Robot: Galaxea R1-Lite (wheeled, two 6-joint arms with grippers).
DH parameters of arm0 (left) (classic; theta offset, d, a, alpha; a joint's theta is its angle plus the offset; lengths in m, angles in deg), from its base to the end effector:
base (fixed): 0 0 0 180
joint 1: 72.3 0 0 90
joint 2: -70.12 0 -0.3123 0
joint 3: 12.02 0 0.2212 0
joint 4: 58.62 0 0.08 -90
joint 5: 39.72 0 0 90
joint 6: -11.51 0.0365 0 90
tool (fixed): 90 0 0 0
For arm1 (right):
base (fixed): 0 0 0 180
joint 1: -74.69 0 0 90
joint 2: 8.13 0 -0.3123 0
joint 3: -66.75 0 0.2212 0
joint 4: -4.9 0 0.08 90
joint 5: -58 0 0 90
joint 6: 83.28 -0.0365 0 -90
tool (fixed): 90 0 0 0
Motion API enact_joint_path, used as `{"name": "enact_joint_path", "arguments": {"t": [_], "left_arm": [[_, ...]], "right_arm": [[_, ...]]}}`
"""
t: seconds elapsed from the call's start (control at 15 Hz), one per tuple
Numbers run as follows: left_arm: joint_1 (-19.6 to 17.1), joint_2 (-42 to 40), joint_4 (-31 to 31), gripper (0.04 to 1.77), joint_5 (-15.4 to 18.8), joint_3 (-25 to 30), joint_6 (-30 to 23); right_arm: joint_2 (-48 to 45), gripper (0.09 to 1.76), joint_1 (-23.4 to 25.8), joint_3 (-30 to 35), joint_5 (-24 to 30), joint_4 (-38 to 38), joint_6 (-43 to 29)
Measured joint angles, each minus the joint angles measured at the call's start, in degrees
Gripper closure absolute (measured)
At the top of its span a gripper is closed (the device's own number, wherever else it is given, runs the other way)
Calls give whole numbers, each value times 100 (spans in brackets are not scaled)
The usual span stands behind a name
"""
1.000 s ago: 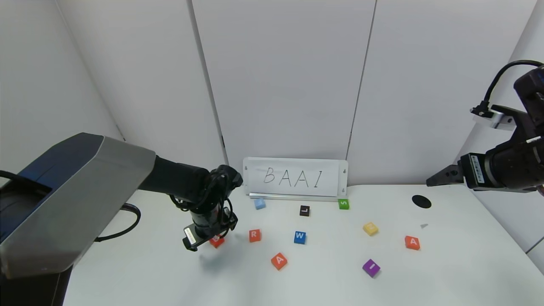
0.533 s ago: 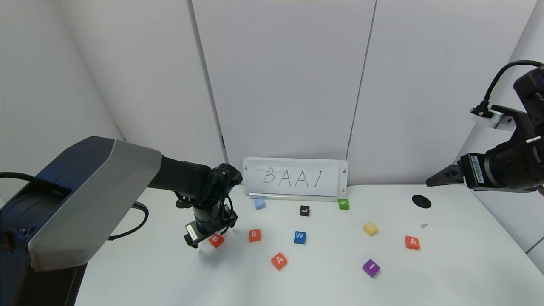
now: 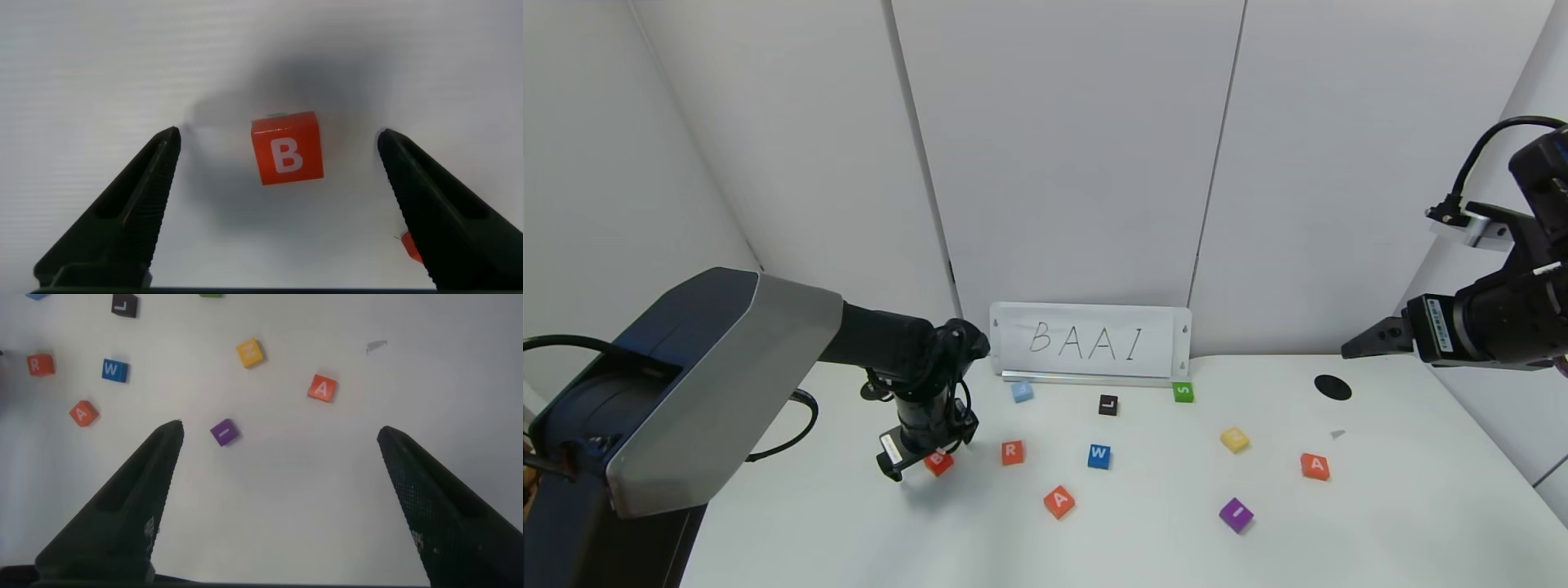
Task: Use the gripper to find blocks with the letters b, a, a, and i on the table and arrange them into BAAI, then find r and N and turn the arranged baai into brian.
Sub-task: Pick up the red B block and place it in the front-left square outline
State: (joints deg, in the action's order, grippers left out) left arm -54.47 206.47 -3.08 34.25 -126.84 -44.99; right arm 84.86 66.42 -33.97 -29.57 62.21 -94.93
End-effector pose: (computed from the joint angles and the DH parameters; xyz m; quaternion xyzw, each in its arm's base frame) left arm 0.4386 -0.1305 0.0222 -0.2104 0.5308 0.2713 0.7748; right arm 0.3075 0.0463 0.2530 0.0705 0.4252 0.0417 0.9014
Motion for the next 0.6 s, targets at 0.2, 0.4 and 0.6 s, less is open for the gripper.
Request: {"name": "enact_joint_path", "arguments": {"t": [0.2,0.4,0.6], "left_arm": [[17,12,158,9,180,-26,30],[34,12,166,9,187,-33,57],[50,30,169,31,191,-56,82]], "right_arm": [[0,14,-2,0,2,0,0],[-2,14,0,0,2,0,-2],[-5,14,4,0,0,0,-2]]}}
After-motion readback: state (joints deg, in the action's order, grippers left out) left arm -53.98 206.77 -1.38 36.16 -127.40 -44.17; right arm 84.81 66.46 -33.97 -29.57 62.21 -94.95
